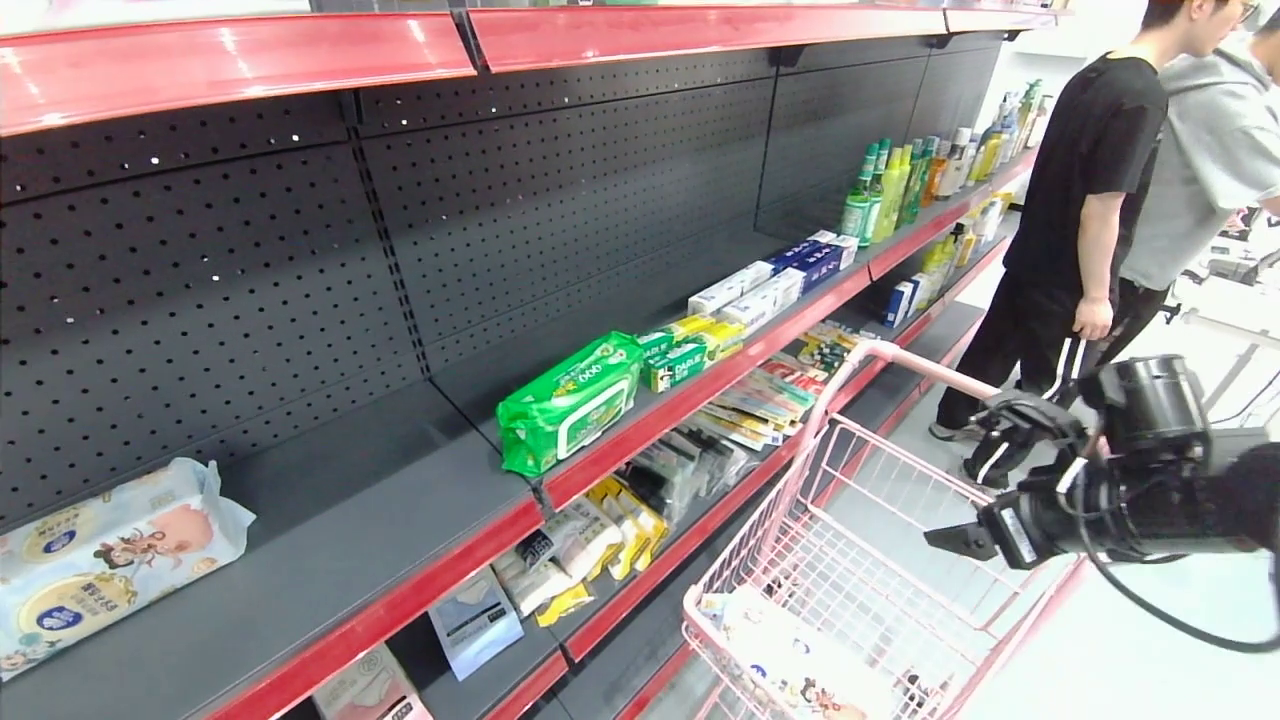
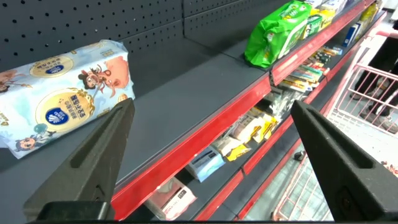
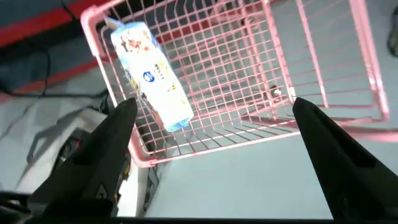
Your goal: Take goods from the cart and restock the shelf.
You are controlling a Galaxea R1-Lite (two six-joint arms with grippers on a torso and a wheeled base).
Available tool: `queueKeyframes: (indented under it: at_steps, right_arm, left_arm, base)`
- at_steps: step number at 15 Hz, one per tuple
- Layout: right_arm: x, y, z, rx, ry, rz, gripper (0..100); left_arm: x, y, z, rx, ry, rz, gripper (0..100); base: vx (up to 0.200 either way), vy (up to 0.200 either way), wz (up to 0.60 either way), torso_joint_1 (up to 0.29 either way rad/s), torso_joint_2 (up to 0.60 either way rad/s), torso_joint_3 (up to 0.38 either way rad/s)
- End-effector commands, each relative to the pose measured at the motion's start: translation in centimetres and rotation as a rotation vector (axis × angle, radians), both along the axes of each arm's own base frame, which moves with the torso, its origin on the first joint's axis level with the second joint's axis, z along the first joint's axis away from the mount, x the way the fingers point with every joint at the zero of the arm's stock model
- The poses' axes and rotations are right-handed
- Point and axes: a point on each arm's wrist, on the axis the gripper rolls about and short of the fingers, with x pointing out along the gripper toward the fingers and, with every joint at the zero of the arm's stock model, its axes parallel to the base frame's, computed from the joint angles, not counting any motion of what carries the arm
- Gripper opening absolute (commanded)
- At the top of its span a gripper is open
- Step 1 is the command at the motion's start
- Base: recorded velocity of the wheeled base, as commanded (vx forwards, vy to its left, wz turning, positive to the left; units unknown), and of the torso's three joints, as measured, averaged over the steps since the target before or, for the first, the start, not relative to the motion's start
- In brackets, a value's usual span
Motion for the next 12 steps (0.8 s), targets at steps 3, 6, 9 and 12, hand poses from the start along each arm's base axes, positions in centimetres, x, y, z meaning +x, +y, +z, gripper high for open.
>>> queueKeyframes:
  at_steps: [3,6,9,12]
  right_arm:
    - [4.3,1.5,-8.3,-0.027,0.208,0.154,100]
    - [4.3,2.2,-10.3,-0.028,0.247,0.271,100]
    - [4.9,2.8,-11.3,-0.03,0.257,0.291,100]
    - [4.6,3.3,-12.2,-0.038,0.285,0.325,100]
  left_arm:
    - [0.0,0.0,0.0,0.0,0.001,0.0,100]
    - [0.0,0.0,0.0,0.0,0.001,0.002,100]
    - [0.0,0.0,0.0,0.0,0.001,0.002,100]
    - [0.0,0.0,0.0,0.0,0.001,0.0,100]
  base:
    - [0.0,0.0,0.0,-0.049,0.1,0.057]
    - [0.0,0.0,0.0,-0.076,0.16,0.092]
    - [0.0,0.0,0.0,-0.081,0.17,0.09]
    - [0.0,0.0,0.0,-0.085,0.17,0.102]
